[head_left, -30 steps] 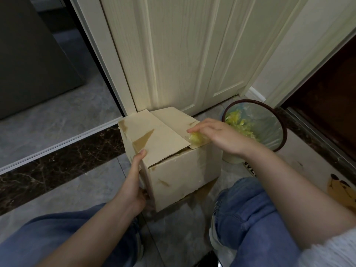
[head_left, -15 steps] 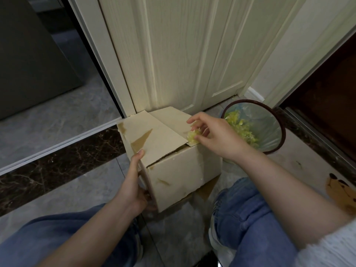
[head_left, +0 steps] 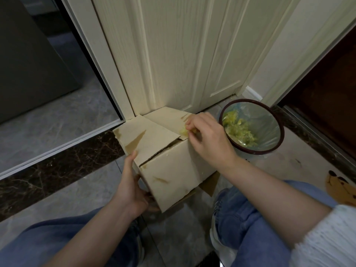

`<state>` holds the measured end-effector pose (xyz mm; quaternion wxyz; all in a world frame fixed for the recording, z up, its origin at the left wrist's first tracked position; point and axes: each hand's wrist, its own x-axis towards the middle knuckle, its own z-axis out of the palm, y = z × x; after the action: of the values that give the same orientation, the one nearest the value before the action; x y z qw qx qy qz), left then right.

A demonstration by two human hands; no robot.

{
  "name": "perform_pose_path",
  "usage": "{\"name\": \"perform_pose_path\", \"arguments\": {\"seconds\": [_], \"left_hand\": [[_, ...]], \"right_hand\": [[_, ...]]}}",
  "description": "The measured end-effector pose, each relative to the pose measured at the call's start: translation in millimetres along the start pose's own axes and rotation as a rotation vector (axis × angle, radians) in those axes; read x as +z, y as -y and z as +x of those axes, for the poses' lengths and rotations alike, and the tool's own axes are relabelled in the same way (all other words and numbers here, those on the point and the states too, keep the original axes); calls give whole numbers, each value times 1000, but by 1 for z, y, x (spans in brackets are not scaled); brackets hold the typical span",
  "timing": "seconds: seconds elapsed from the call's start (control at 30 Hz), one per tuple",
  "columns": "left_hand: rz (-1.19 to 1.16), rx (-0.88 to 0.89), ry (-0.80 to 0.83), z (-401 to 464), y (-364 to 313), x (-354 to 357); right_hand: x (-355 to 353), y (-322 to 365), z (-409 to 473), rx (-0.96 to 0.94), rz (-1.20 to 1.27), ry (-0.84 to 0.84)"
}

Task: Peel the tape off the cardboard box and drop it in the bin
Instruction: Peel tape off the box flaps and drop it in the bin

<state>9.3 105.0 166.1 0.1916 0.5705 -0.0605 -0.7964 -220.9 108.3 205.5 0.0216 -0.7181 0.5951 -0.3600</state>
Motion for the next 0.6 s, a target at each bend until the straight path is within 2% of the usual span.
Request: {"name": "perform_pose_path", "arguments": {"seconds": [0.3, 0.47, 0.53, 0.6], "left_hand": [[-22, 16, 15, 0, -3, -2], [-29, 0, 1, -1, -3, 1], [-19, 6, -17, -1, -2, 2], [-10, 12, -23, -2, -2, 2]], "right_hand": [[2, 3, 1, -11, 121, -94], [-6, 1, 3, 72, 53, -38], [-11, -4, 8, 173, 33, -7], [-16, -4, 13, 391, 230, 78]]}}
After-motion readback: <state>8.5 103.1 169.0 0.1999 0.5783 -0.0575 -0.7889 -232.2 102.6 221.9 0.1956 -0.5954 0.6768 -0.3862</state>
